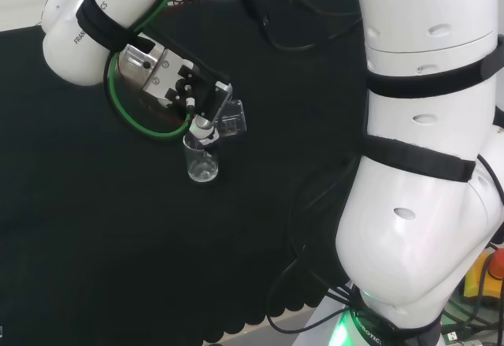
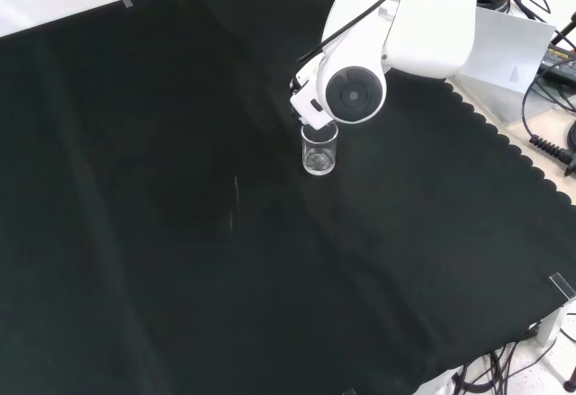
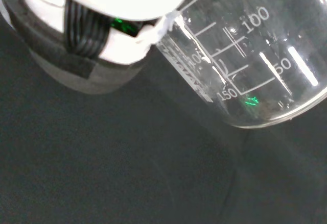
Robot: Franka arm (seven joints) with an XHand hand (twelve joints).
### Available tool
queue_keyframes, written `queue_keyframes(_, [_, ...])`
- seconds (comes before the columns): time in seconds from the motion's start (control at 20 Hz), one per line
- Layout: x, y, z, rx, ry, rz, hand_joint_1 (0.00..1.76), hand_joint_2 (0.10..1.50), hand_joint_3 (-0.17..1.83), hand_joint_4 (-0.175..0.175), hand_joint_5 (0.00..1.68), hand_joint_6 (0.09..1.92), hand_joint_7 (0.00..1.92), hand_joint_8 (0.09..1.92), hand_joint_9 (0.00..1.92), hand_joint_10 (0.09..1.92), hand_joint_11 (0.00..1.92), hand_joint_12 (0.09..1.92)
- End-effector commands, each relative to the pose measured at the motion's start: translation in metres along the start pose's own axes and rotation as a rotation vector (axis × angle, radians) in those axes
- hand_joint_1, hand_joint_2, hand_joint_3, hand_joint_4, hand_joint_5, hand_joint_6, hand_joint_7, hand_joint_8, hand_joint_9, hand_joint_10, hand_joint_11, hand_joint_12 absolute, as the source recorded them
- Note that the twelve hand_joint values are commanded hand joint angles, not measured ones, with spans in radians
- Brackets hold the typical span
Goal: Pour the water from the handheld beaker into the one on the table.
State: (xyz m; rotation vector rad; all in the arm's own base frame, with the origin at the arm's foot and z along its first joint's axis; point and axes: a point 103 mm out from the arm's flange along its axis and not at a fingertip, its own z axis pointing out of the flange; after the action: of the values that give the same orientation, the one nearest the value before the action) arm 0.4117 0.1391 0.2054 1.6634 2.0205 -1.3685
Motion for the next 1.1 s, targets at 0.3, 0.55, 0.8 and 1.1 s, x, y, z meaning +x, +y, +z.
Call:
queue_keyframes(0.3, [0.0007, -0.0027, -0.0028, -0.004, -0.005, 0.0, 1.17, 0.73, 0.5, 0.029, 1.32, 0.53, 1.58, 0.21, 1.69, 0.09, 1.55, 0.61])
queue_keyframes(0.55, [-0.003, -0.0039, 0.0002, -0.011, 0.01, -0.006, 1.16, 0.73, 0.5, 0.03, 1.32, 0.53, 1.58, 0.2, 1.69, 0.09, 1.55, 0.61])
queue_keyframes(0.8, [-0.0054, -0.0048, 0.0013, -0.026, 0.035, -0.012, 1.16, 0.73, 0.5, 0.032, 1.32, 0.53, 1.59, 0.2, 1.69, 0.09, 1.55, 0.61])
queue_keyframes(1.1, [-0.0058, -0.0059, 0.0022, -0.039, 0.052, -0.022, 1.16, 0.73, 0.5, 0.035, 1.32, 0.53, 1.59, 0.2, 1.69, 0.09, 1.55, 0.61])
